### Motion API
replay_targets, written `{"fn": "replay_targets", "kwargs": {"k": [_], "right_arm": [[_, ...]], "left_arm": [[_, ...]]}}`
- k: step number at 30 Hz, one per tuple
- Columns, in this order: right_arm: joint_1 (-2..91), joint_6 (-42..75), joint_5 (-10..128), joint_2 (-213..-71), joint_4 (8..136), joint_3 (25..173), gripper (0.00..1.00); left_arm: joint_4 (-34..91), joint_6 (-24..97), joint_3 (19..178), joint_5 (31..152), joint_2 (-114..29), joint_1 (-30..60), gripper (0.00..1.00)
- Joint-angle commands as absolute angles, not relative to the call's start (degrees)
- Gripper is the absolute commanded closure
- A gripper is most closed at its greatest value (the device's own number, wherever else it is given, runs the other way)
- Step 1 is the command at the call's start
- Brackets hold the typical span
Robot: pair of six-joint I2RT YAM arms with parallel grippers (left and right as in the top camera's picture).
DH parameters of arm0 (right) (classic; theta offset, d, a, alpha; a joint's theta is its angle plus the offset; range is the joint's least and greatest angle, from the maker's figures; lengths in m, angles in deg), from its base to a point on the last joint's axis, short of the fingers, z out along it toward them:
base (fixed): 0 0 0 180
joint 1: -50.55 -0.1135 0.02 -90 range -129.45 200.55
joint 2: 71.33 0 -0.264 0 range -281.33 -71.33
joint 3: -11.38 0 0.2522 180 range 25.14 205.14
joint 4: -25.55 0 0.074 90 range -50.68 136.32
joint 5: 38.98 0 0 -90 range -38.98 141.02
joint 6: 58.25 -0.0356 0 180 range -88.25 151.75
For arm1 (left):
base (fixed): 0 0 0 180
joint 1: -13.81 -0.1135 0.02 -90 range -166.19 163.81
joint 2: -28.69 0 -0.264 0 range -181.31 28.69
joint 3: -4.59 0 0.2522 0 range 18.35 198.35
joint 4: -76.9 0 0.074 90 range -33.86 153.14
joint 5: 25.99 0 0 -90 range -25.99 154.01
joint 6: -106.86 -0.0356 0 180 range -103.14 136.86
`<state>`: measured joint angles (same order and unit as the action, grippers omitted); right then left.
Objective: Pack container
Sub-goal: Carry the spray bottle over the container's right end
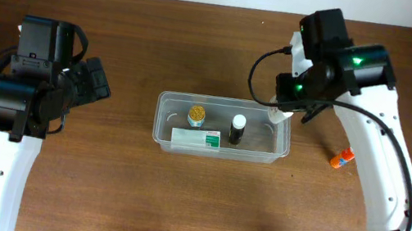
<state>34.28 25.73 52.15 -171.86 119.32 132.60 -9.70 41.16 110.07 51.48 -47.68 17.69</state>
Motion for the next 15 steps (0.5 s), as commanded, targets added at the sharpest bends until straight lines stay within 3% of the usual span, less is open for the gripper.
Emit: {"fn": "replay_targets", "kwargs": {"k": [1, 15], "right_arm": [[33.29, 25.01, 51.80, -172.34, 118.30, 130.85, 0.85], [33.29, 24.99, 51.34, -172.39, 111.87, 123.36, 0.84]], "left_arm": [[-9.59, 41.44, 110.42, 50.67, -47.31, 17.38, 0.01], [-9.59, 41.44, 110.42, 50.67, -47.31, 17.38, 0.01]]}}
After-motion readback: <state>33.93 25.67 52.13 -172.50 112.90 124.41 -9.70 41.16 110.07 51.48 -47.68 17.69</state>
